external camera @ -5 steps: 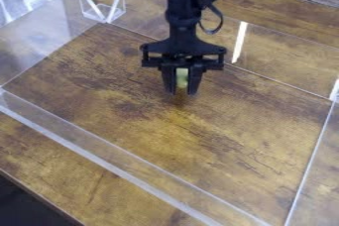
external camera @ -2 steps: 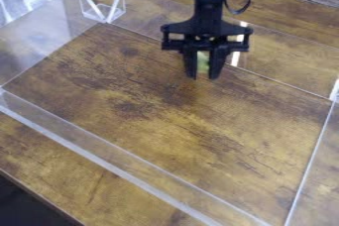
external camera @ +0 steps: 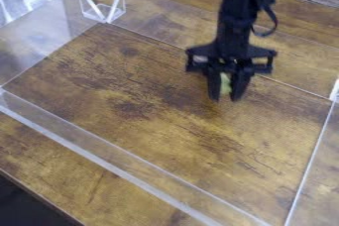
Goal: Move the green spoon to the right
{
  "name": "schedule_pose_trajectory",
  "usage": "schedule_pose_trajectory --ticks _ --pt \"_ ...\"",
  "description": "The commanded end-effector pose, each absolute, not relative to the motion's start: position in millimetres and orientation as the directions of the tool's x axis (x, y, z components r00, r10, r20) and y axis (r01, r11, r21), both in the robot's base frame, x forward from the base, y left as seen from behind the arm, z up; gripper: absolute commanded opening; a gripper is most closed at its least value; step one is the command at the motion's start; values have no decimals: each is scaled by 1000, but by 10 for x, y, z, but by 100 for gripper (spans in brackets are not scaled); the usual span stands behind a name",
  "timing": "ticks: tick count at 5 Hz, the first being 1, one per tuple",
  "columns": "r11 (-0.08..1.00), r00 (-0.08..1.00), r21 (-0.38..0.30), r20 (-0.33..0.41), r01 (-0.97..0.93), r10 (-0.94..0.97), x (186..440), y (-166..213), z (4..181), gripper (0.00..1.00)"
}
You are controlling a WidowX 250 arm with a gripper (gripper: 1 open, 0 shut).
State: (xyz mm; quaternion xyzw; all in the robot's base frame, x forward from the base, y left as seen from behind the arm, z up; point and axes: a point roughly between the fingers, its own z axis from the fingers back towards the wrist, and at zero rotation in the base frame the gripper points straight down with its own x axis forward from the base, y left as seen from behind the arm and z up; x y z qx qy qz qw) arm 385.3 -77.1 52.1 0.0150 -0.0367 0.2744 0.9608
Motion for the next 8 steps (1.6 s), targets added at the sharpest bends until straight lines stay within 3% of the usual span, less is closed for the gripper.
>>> schedule_pose_trajectory --ticks 1,3,5,6,7,8 --pt "869 861 -47 119 -493 495 4053 -989 660 0" --pt "871 869 -65 67 -486 490 4165 -1052 572 0" --pt "726 725 -64 42 -685 688 4221 -1031 543 0" --pt "726 725 -57 39 -685 688 4250 -1062 537 0" --pt "697 697 -55 30 -715 717 4228 -992 537 100" --pt "667 667 -52 21 -743 745 4203 -924 537 100"
